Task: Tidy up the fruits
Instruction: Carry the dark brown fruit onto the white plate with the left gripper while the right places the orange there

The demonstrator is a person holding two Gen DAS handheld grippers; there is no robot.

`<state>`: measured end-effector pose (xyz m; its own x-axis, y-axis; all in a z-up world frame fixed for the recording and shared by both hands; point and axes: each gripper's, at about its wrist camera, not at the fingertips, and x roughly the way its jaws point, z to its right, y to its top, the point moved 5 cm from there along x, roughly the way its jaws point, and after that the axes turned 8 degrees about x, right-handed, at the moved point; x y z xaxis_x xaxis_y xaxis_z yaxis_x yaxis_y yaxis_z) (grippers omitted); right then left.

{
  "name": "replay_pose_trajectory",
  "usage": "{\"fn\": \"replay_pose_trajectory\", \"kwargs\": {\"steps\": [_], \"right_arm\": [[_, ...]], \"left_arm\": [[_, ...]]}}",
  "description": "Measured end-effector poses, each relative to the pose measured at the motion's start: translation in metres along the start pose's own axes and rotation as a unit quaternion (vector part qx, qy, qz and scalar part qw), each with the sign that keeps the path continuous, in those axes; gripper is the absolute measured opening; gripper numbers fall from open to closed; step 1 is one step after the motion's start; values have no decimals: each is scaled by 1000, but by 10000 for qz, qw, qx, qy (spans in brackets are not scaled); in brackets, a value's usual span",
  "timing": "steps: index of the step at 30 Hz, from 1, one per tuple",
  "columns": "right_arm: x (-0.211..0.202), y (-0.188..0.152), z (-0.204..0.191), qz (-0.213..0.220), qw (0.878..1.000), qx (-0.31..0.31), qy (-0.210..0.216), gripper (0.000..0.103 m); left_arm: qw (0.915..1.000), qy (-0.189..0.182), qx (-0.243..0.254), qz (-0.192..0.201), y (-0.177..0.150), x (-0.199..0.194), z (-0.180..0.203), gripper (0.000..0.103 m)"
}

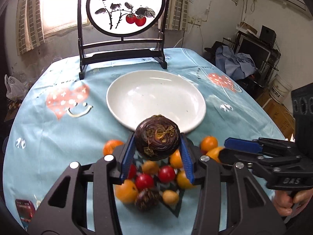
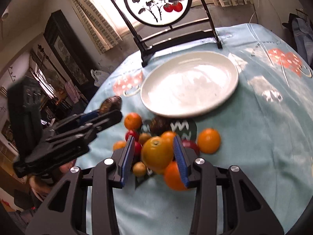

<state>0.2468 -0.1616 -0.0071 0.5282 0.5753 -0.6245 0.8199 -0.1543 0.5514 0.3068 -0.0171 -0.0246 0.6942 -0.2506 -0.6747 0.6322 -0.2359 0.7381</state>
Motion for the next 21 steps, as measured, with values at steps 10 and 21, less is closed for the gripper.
{"fn": "replay_pose_trajectory", "kwargs": {"steps": [10, 21], "right_arm": [[86, 73, 41, -148, 9979, 141, -614, 35], [86, -11, -21, -1241, 9844, -1023, -710, 35]], "left_arm": [[9965, 79, -610, -559, 39, 97, -45, 45], [9960, 83, -830, -328, 36, 68, -69, 45]]}}
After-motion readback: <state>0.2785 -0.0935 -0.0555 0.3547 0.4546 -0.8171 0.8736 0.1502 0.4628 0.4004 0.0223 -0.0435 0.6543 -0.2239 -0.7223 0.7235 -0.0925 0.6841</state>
